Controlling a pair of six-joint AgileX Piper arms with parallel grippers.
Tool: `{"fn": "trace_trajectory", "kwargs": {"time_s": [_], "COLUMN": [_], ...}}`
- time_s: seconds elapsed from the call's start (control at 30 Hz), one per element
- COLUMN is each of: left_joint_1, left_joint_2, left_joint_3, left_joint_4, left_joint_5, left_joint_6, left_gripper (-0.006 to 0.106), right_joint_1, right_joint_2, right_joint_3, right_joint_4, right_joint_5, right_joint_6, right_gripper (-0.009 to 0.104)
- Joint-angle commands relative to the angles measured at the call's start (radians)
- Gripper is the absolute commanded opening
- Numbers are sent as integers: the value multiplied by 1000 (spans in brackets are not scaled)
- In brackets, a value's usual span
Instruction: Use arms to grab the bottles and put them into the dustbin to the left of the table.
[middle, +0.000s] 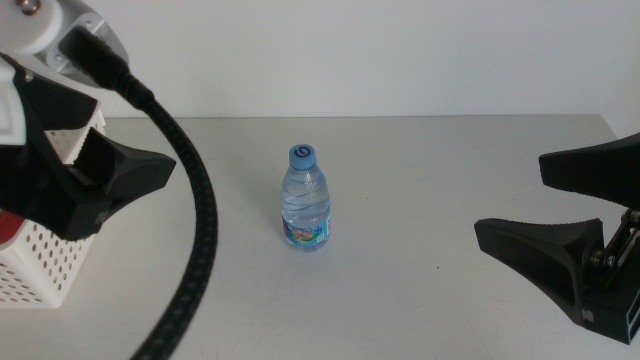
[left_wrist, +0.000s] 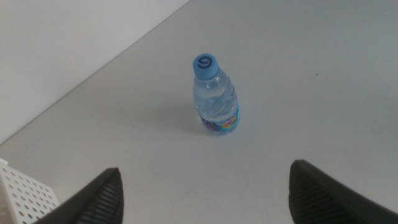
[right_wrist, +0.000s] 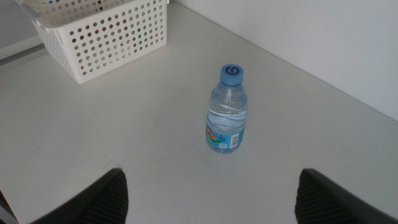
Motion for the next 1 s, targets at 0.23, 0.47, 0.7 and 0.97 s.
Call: {"fn": "trace_trajectory", "kwargs": {"time_s": [0.23,0.47,0.7,0.97], "left_joint_1": [-6,-8,-8,-8], "left_joint_2": [-29,-41,-41,9], "left_joint_3": [154,462,676,791], "left_joint_4": [-61,-214,-218,-218], "left_joint_5": [-407,-829,-1057,-1280], "left_joint_6": [-58,-52,-52,-56], "left_gripper": [88,88,88,88], "right_joint_1": [3,3,3,3], "right_joint_2": [-3,-3,-3,-3], "right_joint_3": [-31,-31,-31,-31], "right_joint_4": [-2,-2,-2,-2], "right_joint_5": [-64,-64,-64,-64], "right_joint_6": [-10,-10,-10,-10], "right_gripper": [78,78,78,78]}}
